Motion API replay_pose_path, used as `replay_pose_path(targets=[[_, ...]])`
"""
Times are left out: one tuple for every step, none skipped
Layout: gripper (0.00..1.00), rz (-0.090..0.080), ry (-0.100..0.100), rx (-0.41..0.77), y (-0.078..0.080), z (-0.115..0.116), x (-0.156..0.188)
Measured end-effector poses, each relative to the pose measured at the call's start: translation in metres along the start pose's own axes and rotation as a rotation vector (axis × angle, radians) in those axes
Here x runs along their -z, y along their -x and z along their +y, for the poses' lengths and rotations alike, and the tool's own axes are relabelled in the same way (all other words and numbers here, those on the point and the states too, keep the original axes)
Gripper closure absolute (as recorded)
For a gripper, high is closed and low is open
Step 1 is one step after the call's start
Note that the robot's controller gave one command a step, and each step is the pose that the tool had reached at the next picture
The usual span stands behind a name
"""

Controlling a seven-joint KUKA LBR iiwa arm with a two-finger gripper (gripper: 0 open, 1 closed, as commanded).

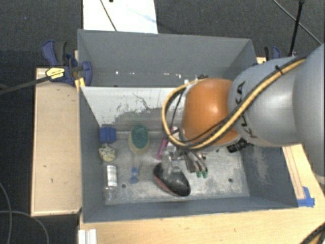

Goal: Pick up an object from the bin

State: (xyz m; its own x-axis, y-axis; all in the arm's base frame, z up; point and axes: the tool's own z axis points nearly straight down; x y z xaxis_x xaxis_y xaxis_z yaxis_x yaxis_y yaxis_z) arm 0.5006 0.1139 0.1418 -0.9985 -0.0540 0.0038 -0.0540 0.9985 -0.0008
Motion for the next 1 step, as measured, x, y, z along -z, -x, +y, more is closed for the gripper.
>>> replay_pose_path(targets=[[0.00,-0.006,0.002,0.004,0.0009,0.0034,0.0035]])
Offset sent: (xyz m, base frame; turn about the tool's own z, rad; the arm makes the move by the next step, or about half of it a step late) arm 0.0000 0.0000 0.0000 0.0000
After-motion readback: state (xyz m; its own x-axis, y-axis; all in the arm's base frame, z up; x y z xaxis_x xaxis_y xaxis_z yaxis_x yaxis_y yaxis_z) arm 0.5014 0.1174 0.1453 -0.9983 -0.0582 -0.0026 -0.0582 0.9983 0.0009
